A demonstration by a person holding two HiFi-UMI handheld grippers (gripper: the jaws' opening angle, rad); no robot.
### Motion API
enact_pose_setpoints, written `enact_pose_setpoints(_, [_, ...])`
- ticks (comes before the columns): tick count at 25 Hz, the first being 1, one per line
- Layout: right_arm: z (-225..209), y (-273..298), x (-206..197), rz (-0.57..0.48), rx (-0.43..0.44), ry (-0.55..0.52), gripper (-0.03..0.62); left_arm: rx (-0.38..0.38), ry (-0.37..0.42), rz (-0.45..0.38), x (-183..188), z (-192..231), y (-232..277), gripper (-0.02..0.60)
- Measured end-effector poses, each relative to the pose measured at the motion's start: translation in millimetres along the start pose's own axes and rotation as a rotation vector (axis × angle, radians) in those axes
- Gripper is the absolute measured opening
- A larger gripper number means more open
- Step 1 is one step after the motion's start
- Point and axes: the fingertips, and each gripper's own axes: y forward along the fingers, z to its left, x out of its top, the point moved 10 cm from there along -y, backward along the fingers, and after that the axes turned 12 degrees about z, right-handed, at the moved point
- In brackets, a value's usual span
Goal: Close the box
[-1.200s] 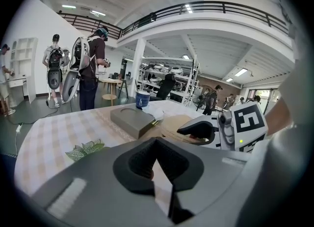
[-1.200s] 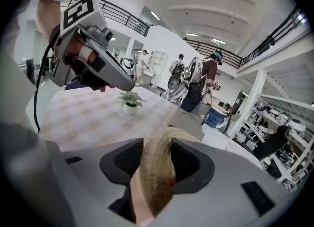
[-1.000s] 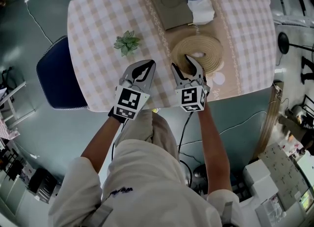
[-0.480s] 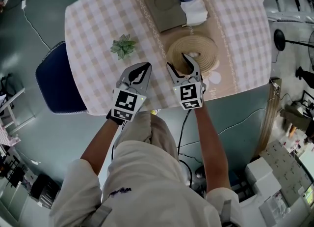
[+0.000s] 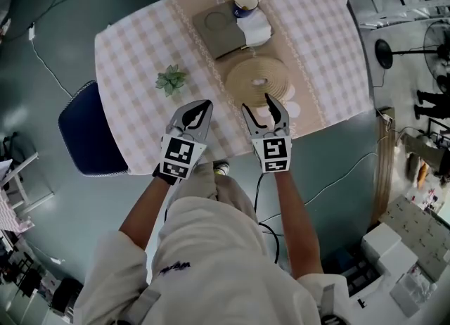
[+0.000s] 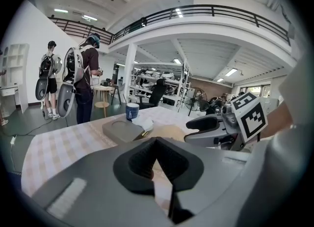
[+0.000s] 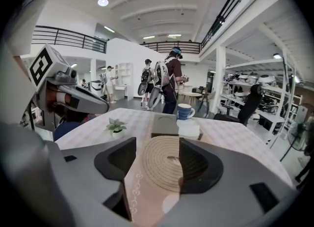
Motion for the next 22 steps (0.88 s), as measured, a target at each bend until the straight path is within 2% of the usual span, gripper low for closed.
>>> enact_pose_setpoints(5, [-6, -66, -1, -0.059, -0.111, 0.081, 0.27, 0.024, 0.056, -0.08, 22, -15, -36, 0.0])
enact_pose_setpoints(9, [-4, -132, -2, -0.159, -0.184, 0.119, 0.272, 0.069, 0.065, -0.157, 45, -31, -78, 0.0])
enact_pose_setpoints(13, [-5, -195, -6, -0.299, -0.28, 0.228, 0.292, 0.055, 0.162, -0.232, 66, -55, -116, 0.0])
enact_pose_setpoints(16, [2, -237, -10, -0.368, -0.295, 0.295, 0.32, 0.056, 0.182, -0.267, 71, -81, -140, 0.0])
enact_pose_setpoints(22, [31, -291, -15, -0.462, -0.319, 0.297, 0.336, 0.044, 0.272, -0.323, 78, -128, -185, 0.0])
